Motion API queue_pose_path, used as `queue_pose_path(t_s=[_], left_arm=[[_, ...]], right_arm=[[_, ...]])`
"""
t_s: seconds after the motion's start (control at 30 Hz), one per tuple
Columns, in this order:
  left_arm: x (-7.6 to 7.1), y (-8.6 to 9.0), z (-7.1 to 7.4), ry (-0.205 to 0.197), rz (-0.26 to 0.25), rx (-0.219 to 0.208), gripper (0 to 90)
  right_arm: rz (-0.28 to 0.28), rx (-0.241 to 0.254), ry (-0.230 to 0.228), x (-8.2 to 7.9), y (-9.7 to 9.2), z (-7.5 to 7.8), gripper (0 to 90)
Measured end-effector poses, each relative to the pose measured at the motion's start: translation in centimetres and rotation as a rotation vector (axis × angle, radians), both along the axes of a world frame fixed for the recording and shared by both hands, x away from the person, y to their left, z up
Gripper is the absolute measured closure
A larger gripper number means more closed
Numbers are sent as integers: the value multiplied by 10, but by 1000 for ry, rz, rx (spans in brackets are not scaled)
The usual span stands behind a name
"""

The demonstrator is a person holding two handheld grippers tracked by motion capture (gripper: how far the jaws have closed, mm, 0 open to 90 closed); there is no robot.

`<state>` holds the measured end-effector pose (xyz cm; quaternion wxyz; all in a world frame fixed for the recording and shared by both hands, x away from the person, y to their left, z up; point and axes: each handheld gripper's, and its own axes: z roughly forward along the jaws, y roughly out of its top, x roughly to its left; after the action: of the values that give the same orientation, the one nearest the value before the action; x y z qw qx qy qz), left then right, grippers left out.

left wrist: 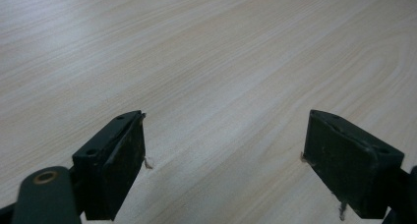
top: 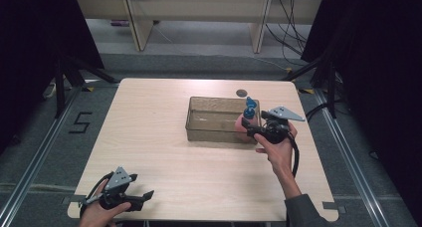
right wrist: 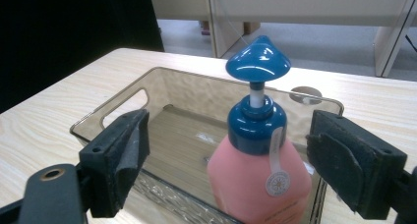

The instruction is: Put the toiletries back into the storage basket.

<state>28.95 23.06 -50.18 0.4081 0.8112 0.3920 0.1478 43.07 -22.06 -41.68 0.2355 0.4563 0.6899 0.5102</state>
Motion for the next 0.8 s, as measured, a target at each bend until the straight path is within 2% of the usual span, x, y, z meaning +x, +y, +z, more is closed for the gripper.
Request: queue_pose_path(t_s=[0.03,0.07,0.1,0.17,0.23,0.33,0.37,0.4,0.47,0.5,0.6,0.63,0.67,0.7,0.73,0.8], left_arm=[[0,0,0,-1,0,0,152],[0,0,0,-1,1,-2,152],[0,0,0,-1,1,-2,152],[0,0,0,0,2,-2,153],[0,0,0,0,2,-2,152],[0,0,0,1,3,-2,153],[0,0,0,1,3,-2,153],[0,0,0,1,3,-2,152],[0,0,0,1,3,-3,152],[0,0,0,1,3,-3,152],[0,1,0,8,-1,3,153],[0,0,0,6,0,1,152],[0,0,0,2,4,0,152],[0,0,0,1,4,-3,153],[0,0,0,1,4,-2,152],[0,0,0,3,1,-1,152]], right_arm=[[4,-10,-5,-1,-1,1,172],[5,13,18,-3,1,1,173],[9,9,1,-3,1,0,173],[15,-4,5,-6,1,1,174],[22,22,9,-8,3,0,174],[39,7,-3,-10,4,-1,174],[35,-14,-1,-12,4,0,174],[50,7,0,-12,5,0,174],[46,10,13,-16,7,0,175],[48,-2,-1,-16,6,0,175],[56,32,16,-20,10,-1,175],[71,16,7,-20,10,-1,175],[76,25,12,-21,11,-2,176],[77,-4,-2,-22,10,-2,176],[74,26,14,-23,13,-3,176],[91,13,13,-24,13,-4,175]])
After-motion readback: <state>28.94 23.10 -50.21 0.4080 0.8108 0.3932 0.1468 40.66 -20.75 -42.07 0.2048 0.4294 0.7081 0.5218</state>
